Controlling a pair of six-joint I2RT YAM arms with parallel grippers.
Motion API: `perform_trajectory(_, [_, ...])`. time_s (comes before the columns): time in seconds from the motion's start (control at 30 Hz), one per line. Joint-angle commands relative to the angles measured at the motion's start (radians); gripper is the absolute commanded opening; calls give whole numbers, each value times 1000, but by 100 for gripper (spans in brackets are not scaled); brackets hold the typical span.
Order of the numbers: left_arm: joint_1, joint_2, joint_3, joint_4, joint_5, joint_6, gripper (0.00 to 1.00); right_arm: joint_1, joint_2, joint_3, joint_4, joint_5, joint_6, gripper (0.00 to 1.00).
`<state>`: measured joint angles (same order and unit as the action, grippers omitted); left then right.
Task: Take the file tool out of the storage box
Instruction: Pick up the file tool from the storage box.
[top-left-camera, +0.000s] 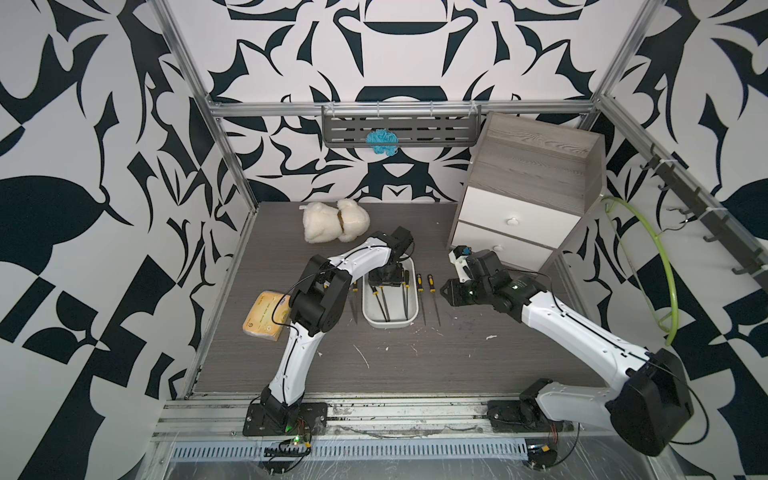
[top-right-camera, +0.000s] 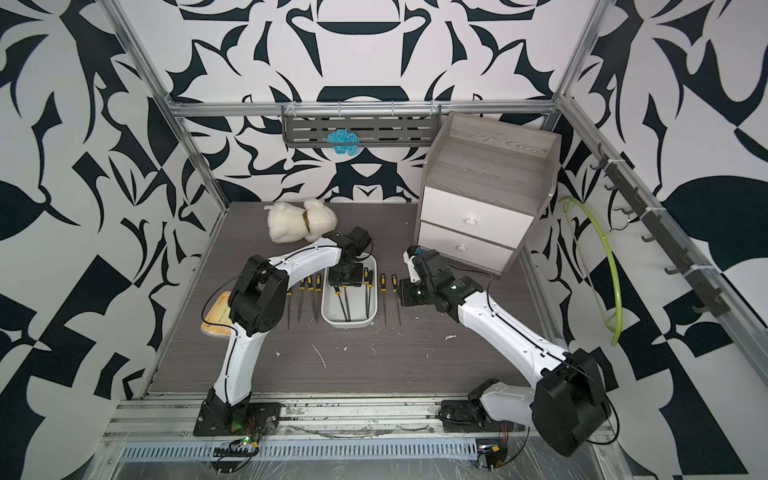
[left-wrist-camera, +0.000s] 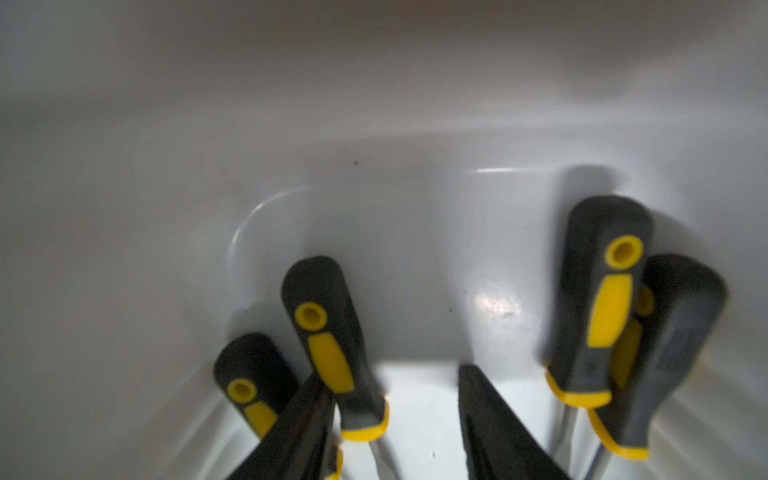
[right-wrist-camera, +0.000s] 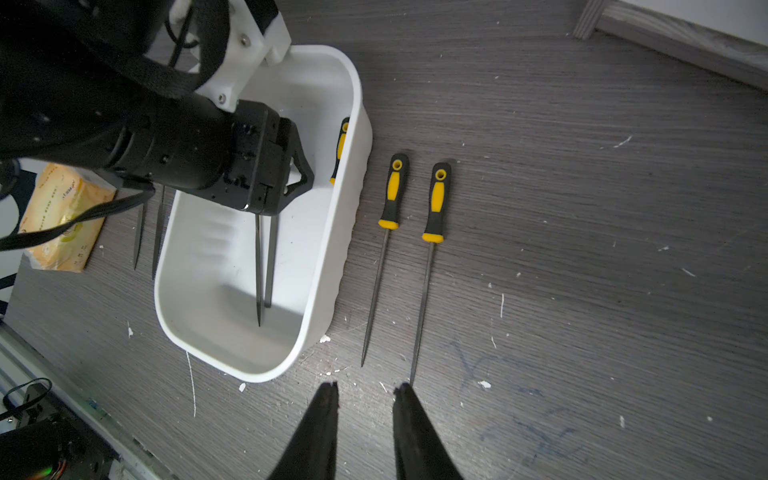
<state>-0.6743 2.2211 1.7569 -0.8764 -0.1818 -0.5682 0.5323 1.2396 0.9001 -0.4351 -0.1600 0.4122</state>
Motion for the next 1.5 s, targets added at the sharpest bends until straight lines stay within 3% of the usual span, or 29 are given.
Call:
perform_trajectory(0.0, [-21, -16, 14, -34, -14, 7, 53, -2, -15, 2, 27, -6, -1, 28])
perform_trajectory(0.23, [14, 46, -2, -2, 20, 4, 49, -2, -12, 1, 29, -7, -2, 28])
perform_trajectory(0.27, [15, 48, -2, 4, 21, 8, 45, -2, -10, 1, 29, -8, -1, 28])
perform_trajectory(0.33, [13, 43, -12, 19, 21, 8, 26, -2, -7, 2, 30, -12, -2, 28])
perform_trajectory(0.5, [12, -17, -40, 48, 25, 8, 19, -2, -8, 0, 35, -13, -4, 28])
perform_trajectory(0.6, [9, -83, -53, 54, 11, 7, 5, -2, -9, -3, 44, -22, -3, 28])
perform_trajectory(0.73, [2, -221, -101, 139, 3, 17, 2, -2, -27, -18, 76, -55, -4, 28])
perform_trajectory(0.93, [-5, -522, -328, 417, -27, 38, 3, 0, -55, -39, 137, -147, -4, 28])
perform_trajectory(1.23, [-2, -883, -715, 760, 109, -15, 0, 39, -6, -66, 335, -441, 71, 33])
perform_trajectory(1.33, [-2, -931, -773, 750, 134, -20, 0, 102, 27, -60, 393, -457, 95, 37])
perform_trajectory(1.47, [-2, -987, -840, 788, 168, -46, 0, 218, 105, -11, 403, -388, 82, 39])
